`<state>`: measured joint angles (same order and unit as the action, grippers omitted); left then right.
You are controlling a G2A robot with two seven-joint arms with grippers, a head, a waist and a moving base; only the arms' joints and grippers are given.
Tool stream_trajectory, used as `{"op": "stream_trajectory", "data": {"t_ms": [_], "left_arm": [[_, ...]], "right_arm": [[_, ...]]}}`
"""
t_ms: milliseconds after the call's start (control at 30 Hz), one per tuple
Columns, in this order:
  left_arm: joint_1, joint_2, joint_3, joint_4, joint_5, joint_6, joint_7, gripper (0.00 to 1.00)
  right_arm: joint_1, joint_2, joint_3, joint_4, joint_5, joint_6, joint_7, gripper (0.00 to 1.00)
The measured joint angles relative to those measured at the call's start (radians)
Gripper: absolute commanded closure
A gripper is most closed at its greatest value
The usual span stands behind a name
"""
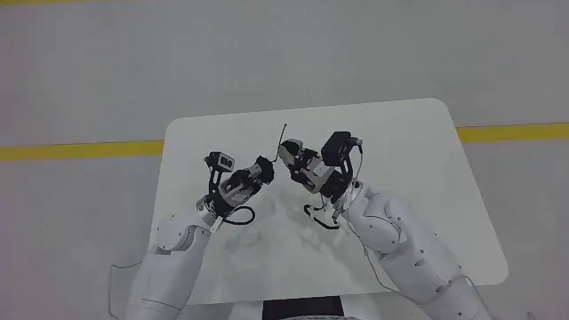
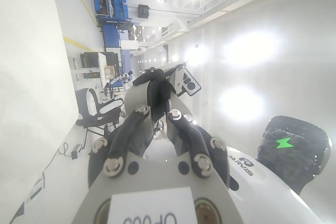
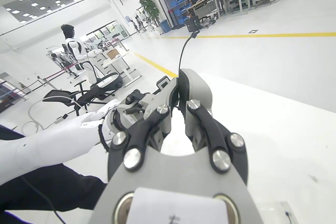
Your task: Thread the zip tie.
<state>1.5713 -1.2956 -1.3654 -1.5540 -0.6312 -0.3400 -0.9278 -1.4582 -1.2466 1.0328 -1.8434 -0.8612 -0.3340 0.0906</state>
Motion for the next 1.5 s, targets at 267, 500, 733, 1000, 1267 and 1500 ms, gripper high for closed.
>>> {"op": "stream_trajectory", "data": {"t_ms": [267,500,733,1000,1267,1500], "left_arm": [[0.000,0.000,0.000,0.000,0.000,0.000,0.000,1.00],[0.000,0.000,0.000,0.000,0.000,0.000,0.000,1.00],[0.000,0.000,0.000,0.000,0.000,0.000,0.000,1.00],[0.000,0.000,0.000,0.000,0.000,0.000,0.000,1.00],[0.000,0.000,0.000,0.000,0.000,0.000,0.000,1.00],[0.000,0.000,0.000,0.000,0.000,0.000,0.000,1.00]], "right_arm": [[-0.001,-0.001,0.001,0.000,-0.007,-0.002,-0.007,1.00],[0.001,-0.003,-0.008,-0.001,-0.019,0.009,-0.010,1.00],[-0.002,-0.004,-0.013,-0.008,-0.038,0.017,-0.008,1.00],[-0.009,-0.005,-0.015,-0.013,-0.049,0.026,-0.003,1.00],[-0.010,-0.005,-0.015,-0.012,-0.055,0.032,0.001,1.00],[-0.009,-0.007,-0.012,-0.015,-0.056,0.039,-0.017,1.00]]}}
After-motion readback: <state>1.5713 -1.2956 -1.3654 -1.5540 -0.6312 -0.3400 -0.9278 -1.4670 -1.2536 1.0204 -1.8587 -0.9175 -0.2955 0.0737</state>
